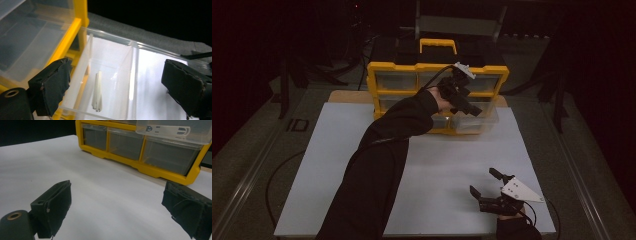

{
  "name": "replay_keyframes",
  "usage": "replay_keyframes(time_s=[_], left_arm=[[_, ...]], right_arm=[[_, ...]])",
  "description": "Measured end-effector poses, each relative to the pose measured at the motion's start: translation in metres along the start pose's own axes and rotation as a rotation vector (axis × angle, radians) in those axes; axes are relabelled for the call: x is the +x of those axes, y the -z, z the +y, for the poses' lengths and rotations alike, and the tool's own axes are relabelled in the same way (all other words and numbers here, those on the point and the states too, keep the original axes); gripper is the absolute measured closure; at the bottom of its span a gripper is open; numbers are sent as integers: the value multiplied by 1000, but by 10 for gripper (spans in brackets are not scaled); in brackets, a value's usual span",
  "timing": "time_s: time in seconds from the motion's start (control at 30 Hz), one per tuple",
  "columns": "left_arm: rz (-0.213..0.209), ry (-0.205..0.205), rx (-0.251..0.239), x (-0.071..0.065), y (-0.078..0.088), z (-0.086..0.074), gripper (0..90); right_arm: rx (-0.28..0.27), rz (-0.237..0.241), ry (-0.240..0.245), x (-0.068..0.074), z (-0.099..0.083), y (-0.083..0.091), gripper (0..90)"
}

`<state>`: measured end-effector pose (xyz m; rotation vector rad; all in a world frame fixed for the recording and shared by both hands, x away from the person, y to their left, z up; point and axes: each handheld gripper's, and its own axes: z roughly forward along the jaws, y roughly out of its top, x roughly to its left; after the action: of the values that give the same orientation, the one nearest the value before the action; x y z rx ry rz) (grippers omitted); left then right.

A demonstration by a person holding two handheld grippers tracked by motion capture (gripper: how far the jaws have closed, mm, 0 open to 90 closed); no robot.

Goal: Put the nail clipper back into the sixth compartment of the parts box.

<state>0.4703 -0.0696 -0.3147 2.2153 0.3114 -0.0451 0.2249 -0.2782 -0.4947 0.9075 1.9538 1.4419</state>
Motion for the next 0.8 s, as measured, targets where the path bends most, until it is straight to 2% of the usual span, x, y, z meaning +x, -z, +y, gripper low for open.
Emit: replay_keyframes(time_s=[0.07,0.1,0.17,0.2,0.37,0.5,0.6,0.73,0.8], left_arm=[[-10,0,-2,-1,2,-4,72],[5,-5,-4,-3,3,-5,66],[-6,-5,-24,-4,7,-9,64],[4,-9,-33,-5,9,-10,63],[-4,-43,-41,-13,22,-19,28],[-16,-32,-82,-16,34,-25,18],[-10,-37,-90,-20,41,-30,19],[-28,-32,-113,-26,50,-36,19],[-24,-31,-119,-29,53,-40,19]], right_arm=[[0,-2,2,0,0,0,85],[-1,-4,2,0,0,0,85],[-1,-7,2,-1,0,0,85],[0,-7,1,-1,0,0,85],[-2,-15,2,-2,0,0,85],[2,-19,5,-1,0,0,85],[2,-21,5,-1,1,1,85],[2,-22,7,0,1,1,85],[5,-22,7,0,1,1,85]])
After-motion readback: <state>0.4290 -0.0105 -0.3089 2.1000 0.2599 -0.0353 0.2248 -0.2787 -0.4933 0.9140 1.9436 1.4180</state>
